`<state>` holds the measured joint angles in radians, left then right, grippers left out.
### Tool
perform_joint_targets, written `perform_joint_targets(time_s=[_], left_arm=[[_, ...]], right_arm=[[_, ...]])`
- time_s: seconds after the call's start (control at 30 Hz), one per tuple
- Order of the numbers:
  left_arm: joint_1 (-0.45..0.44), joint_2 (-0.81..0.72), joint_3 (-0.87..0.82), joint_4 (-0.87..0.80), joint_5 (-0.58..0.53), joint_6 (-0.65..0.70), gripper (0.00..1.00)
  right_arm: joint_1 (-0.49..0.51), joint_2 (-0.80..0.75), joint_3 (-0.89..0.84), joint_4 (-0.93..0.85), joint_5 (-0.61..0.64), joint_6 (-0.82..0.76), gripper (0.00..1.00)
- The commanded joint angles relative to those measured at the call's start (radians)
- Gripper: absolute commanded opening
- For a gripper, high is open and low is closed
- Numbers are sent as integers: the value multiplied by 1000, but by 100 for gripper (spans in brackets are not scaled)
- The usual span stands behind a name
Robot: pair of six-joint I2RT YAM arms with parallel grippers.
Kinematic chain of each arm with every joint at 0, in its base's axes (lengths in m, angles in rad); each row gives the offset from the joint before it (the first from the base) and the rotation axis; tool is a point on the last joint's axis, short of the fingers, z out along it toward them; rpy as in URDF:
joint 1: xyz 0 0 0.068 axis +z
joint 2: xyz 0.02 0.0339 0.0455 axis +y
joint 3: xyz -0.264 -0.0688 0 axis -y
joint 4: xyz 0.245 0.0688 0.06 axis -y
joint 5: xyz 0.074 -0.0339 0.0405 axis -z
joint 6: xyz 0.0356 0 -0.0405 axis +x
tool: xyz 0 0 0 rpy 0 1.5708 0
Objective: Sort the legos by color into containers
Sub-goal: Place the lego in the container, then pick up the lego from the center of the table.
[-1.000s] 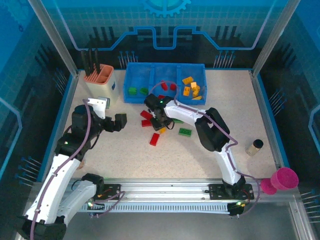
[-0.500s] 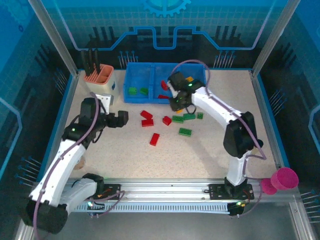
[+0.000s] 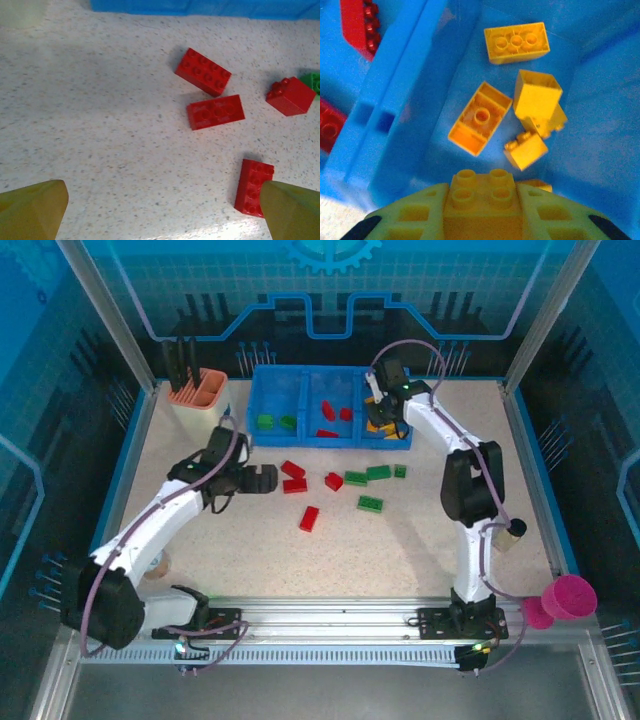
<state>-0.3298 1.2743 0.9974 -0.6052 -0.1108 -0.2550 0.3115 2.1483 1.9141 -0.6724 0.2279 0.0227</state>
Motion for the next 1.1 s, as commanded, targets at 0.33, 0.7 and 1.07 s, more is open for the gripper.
perform_joint_targets(time_s=[0.33, 0.7, 1.07], left_arm=[[-144, 271, 92, 63, -68, -178, 99], [-194, 532, 279, 53, -99, -189, 99], [-204, 675, 337, 30, -111, -269, 99]], right_arm=[[-38, 72, 119, 60, -90, -54, 47], [-38, -61, 7, 111, -191, -5, 63], [-40, -238, -163, 162, -235, -2, 79]])
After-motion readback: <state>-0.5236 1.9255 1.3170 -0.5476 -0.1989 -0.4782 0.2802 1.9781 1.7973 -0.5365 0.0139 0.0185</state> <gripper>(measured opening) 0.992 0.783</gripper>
